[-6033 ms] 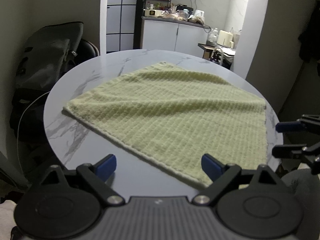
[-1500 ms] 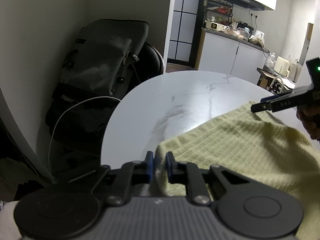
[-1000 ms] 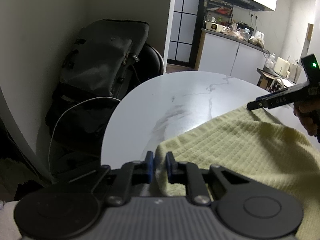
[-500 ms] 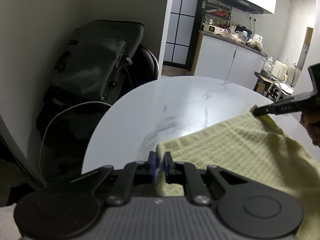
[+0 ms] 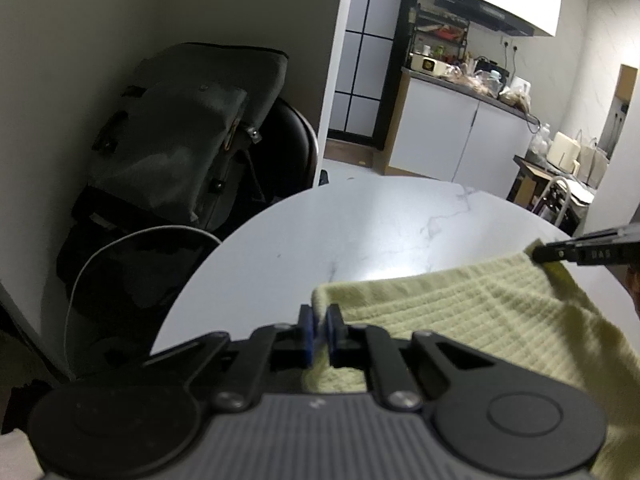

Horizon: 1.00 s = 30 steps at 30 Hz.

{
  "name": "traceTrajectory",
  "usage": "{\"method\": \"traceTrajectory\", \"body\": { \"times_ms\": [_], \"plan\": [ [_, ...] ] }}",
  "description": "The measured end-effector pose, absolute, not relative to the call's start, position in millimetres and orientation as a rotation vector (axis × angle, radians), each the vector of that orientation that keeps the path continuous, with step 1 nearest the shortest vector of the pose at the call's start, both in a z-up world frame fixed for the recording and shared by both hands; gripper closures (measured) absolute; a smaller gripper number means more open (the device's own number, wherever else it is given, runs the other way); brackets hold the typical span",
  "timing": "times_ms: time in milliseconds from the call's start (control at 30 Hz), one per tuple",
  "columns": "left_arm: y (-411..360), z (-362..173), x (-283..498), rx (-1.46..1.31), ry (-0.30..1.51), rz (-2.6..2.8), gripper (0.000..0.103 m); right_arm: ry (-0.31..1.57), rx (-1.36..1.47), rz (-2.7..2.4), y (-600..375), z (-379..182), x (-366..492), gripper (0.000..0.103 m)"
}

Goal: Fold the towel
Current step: 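Lift the towel edge with both grippers, raising it off the table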

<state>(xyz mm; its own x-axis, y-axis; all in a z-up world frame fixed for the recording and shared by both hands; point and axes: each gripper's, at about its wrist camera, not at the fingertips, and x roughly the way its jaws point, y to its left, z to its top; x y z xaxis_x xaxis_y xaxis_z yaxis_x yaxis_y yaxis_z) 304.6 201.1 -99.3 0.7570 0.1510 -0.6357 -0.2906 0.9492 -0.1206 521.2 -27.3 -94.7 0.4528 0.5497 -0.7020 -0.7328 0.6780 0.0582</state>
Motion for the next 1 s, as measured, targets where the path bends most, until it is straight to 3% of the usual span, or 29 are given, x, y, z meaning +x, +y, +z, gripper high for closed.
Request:
{"method": "traceTrajectory", "body": {
  "times_ms": [533,1000],
  "plan": [
    [192.6,-18.2,331.6,-0.191,0.496,0.209,0.096,0.604,-0.205,0.749,-47.3,-23.4,528.6,0.095],
    [163.5,-2.5,298.3,-0.160,0.486,0.200,0.096,0.542,-0.183,0.748,-90.0,2.0,486.9,0.095]
  ]
}}
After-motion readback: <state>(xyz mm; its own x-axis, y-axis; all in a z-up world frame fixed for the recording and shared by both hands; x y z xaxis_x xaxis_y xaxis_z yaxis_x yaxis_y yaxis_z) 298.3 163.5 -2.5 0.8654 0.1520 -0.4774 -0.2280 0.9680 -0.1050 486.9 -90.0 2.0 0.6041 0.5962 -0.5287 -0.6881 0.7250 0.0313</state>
